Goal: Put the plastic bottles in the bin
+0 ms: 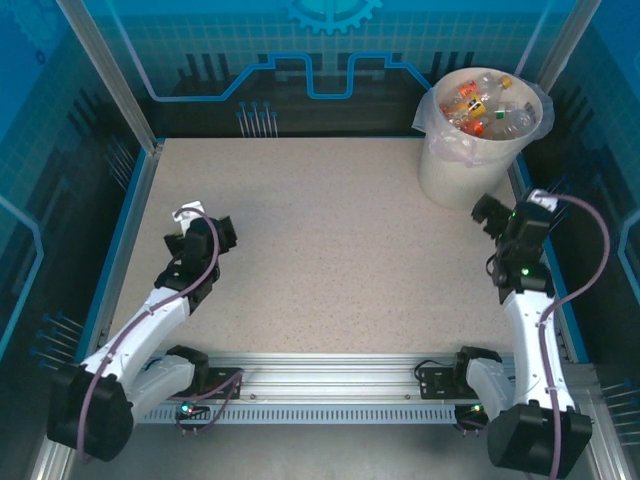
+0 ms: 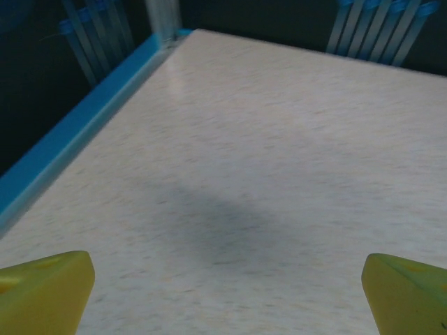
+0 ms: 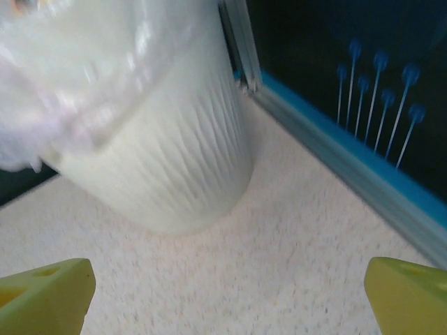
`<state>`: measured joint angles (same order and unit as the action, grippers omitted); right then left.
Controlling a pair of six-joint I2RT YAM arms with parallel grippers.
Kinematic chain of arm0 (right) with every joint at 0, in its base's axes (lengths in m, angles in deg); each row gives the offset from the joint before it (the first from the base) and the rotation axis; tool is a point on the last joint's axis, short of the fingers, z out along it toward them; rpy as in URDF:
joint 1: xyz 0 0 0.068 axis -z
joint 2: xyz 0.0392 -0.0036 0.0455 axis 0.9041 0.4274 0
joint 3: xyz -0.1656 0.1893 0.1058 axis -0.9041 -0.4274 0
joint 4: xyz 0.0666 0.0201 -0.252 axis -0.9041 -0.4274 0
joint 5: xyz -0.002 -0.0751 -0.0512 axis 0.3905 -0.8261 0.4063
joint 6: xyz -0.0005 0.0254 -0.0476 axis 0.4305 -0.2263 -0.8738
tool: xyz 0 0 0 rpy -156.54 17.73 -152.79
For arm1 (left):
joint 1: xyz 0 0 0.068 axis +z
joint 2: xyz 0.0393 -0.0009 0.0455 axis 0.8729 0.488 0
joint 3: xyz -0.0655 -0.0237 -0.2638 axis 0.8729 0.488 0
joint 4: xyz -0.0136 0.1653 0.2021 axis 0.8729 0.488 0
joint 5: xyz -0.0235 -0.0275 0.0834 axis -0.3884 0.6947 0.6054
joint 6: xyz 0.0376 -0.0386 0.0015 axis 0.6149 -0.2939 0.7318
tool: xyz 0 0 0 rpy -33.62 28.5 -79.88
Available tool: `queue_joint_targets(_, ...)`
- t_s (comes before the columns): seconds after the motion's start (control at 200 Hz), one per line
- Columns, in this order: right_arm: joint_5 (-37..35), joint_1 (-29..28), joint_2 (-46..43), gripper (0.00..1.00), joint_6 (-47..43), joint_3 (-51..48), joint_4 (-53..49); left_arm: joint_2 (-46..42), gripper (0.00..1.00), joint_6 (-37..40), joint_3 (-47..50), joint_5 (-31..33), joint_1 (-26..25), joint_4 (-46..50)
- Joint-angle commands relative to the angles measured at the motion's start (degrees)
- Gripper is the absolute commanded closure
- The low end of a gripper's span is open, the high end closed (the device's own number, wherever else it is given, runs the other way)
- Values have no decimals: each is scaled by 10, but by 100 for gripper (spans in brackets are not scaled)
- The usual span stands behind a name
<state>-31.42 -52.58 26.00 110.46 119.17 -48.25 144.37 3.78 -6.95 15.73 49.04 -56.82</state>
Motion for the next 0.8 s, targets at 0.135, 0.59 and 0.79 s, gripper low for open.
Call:
queue_joint_targets(0.135,59,-21,56,0,-62,-145,220,95,1,58,50,-32,67,-142)
queue_joint_targets(0.59,105,-173,267,0,-263,-170,470,232,1,118,70,-265,102,-399)
queue_joint_targets(0.79,102,-209,301,0,-327,-189,545,331,1,141,159,-297,105,-681)
